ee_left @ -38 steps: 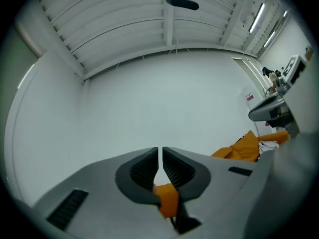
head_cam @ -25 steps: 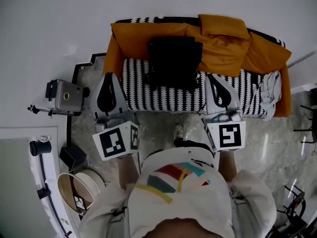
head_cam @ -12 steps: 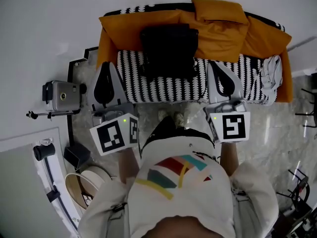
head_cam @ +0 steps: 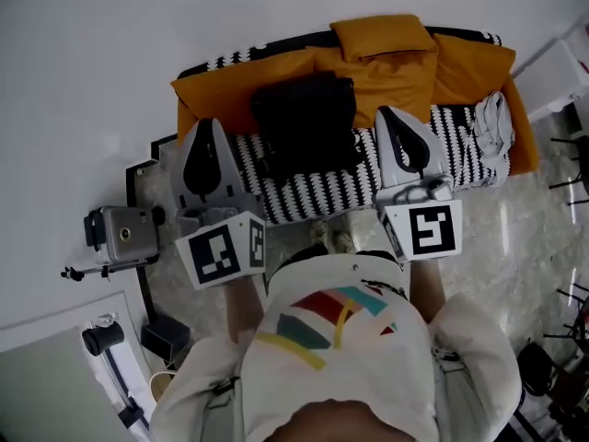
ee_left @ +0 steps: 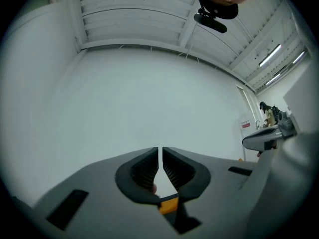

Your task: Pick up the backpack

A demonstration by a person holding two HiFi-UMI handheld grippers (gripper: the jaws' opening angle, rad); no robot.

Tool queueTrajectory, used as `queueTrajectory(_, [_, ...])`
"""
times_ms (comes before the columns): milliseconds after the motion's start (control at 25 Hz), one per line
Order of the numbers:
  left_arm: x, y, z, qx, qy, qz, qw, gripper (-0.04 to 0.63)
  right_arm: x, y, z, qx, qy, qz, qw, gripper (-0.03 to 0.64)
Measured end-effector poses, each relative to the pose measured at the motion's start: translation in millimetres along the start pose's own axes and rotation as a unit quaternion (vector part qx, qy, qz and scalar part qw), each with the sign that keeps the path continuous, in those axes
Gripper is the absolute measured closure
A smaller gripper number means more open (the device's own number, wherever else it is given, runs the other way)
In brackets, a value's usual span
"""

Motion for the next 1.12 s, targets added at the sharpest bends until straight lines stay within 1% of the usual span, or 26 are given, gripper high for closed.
queueTrajectory(160, [11, -6, -7, 0.0, 0.017, -0.014, 0.9998, 0.56, 8, -8, 1, 0.004, -0.006, -0.018, 1.0, 0.614])
queueTrajectory(280, [23, -9, -15, -0.001, 0.039, -0.017, 0.9991, 0.56, 14, -16, -4, 0.01, -0.008, -0.029, 0.999, 0.614])
queueTrajectory(440, [32, -12, -33, 0.014, 0.062, -0.014, 0.9978, 0.56, 24, -20, -8, 0.021, -0.001, -0.024, 0.999, 0.614])
queueTrajectory(560, [30, -18, -33, 0.014, 0.056, -0.013, 0.9983, 0.56, 16, -22, -7, 0.018, -0.01, -0.027, 0.999, 0.614])
queueTrajectory(640, [29, -24, -29, 0.009, 0.049, -0.006, 0.9988, 0.56, 7, -25, -6, 0.012, -0.018, -0.03, 0.999, 0.614])
queueTrajectory(760, [23, -28, -27, 0.006, 0.043, 0.007, 0.999, 0.56, -3, -28, -8, 0.007, -0.02, -0.026, 0.999, 0.614])
queueTrajectory(920, [14, -34, -26, 0.002, 0.031, 0.012, 0.9994, 0.56, -14, -31, -10, 0.004, -0.03, -0.022, 0.999, 0.614])
queueTrajectory(1120, [1, -44, -26, 0.002, 0.042, 0.003, 0.9991, 0.56, -30, -35, -16, 0.007, -0.038, -0.021, 0.999, 0.614])
Point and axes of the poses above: the fingertips, and each gripper's own axes: y backward along the fingers, x to its left, z out of its top, the point moved 3 cm from there along y, backward along the fingers, and after that the axes turned 3 degrees about -x, right-handed, at the moved point
